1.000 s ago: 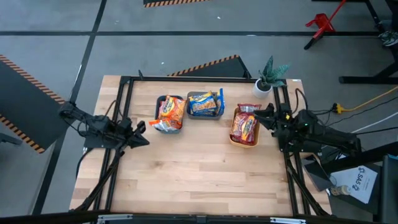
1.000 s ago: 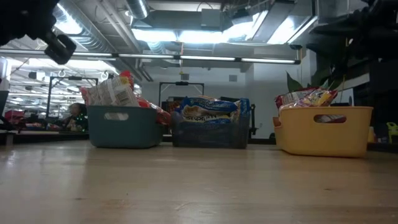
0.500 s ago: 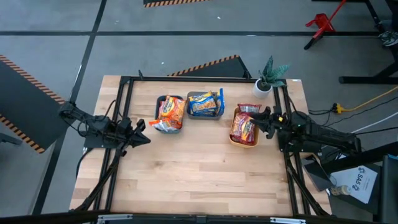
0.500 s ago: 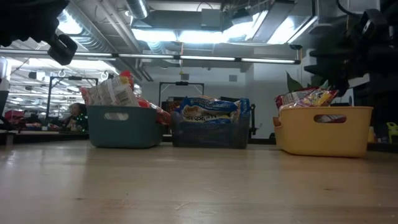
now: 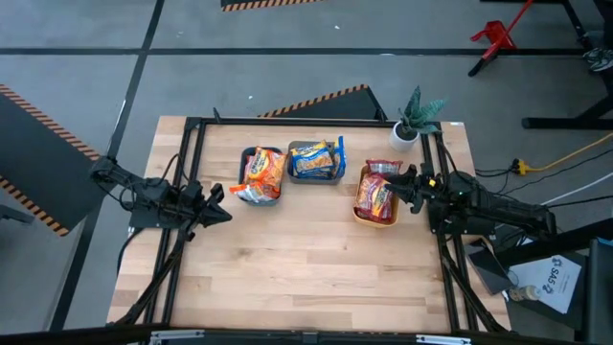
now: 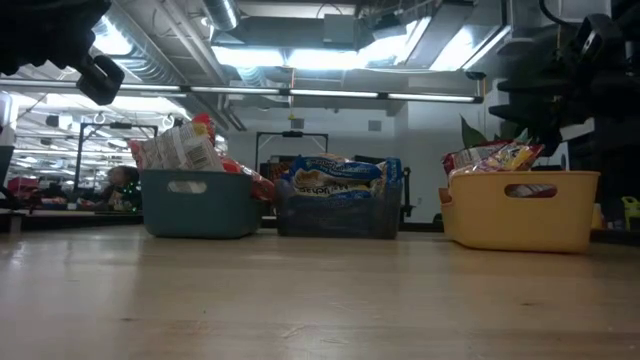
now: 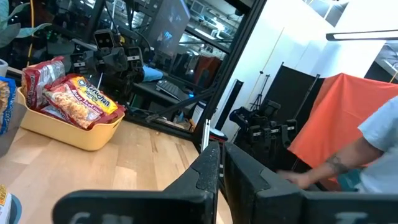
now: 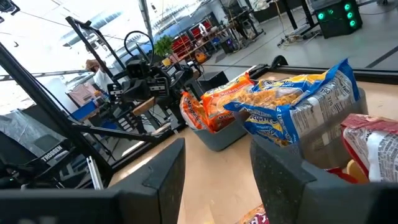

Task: Sort Maruchan noodles
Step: Return to Home Position

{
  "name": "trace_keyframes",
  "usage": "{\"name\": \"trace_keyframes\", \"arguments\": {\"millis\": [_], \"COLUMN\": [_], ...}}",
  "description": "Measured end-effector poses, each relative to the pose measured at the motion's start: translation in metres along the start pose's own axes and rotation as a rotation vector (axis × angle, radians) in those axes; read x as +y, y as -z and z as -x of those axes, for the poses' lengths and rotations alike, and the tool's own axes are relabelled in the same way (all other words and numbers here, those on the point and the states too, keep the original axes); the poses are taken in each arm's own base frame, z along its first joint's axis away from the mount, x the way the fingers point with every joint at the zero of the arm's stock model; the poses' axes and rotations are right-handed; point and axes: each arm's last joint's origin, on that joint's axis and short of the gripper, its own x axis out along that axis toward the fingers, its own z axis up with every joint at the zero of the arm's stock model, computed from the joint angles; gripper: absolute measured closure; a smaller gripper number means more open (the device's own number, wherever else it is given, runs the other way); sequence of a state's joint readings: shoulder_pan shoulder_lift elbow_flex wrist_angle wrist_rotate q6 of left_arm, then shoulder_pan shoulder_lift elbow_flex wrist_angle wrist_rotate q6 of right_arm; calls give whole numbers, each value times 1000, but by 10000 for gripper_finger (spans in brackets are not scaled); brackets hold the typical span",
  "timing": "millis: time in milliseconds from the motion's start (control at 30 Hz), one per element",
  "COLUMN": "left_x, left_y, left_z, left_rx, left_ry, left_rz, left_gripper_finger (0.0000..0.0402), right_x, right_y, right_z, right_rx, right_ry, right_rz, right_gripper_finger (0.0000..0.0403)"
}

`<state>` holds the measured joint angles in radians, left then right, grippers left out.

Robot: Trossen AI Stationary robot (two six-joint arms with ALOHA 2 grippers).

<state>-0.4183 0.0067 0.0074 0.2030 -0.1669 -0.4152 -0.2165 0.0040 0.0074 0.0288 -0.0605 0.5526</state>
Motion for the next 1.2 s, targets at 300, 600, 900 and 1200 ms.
{"name": "trace_keyframes", "arguments": {"millis": [300, 600, 900, 1200], "left_x": [0, 0, 0, 0], "left_y": [0, 0, 0, 0], "left_z": [0, 0, 0, 0], "left_rx": [0, 0, 1, 1], "left_ry": [0, 0, 0, 0], "left_rz": [0, 0, 0, 0], "left_gripper_finger": [394, 387, 388, 393], "right_x": [0, 0, 0, 0], "right_y": [0, 0, 0, 0], "right_z": [0, 0, 0, 0], "right_rx": [1, 2, 2, 2], "right_ry": [1, 1, 1, 1], "right_rz": [0, 1, 1, 1], "right_gripper_finger": [237, 237, 237, 237]}}
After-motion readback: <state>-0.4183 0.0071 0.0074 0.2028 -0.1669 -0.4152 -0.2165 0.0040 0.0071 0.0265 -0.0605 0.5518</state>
